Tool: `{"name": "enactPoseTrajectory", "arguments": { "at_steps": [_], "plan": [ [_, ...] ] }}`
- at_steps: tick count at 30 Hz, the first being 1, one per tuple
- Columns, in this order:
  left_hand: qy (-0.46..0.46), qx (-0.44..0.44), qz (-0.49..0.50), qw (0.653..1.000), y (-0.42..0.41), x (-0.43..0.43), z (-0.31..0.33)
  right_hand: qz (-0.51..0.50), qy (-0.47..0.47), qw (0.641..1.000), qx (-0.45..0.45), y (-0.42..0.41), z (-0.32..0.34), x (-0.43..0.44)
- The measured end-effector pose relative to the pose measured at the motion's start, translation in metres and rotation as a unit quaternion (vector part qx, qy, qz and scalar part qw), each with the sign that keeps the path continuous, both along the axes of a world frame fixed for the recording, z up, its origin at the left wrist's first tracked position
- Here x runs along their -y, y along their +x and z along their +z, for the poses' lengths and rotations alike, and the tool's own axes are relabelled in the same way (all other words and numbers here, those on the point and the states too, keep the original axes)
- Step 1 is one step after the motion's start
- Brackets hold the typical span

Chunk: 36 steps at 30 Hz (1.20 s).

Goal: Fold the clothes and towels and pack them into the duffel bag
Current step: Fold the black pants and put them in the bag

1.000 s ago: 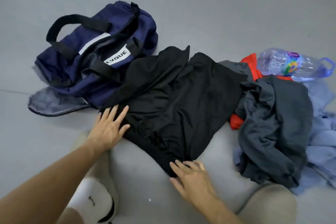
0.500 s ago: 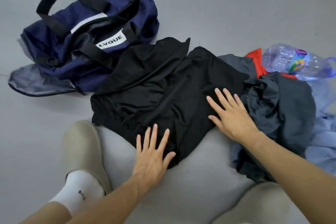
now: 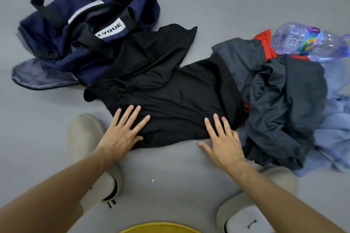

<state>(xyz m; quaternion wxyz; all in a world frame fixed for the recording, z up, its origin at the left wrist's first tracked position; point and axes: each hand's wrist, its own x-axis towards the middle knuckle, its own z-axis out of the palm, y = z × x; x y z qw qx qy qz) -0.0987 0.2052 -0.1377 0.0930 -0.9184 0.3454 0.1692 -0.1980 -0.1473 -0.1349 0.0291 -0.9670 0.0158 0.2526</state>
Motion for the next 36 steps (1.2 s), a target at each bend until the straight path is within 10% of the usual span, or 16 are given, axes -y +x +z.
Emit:
{"name": "enactPoseTrajectory", "arguments": {
  "at_steps": [20,30,36],
  "plan": [
    [-0.111,-0.048,0.162,0.979,-0.056,-0.020,0.021,0.039,0.059,0.993,0.090,-0.005,-0.025,0.100],
    [0.023,-0.192,0.212,0.958,-0.124,-0.016,0.076,-0.063,0.084,0.994,0.004,-0.018,0.025,0.087],
    [-0.120,-0.096,0.316,0.936,-0.128,-0.014,0.103,-0.083,0.112,0.988,0.062,0.022,0.092,0.074]
  ]
}}
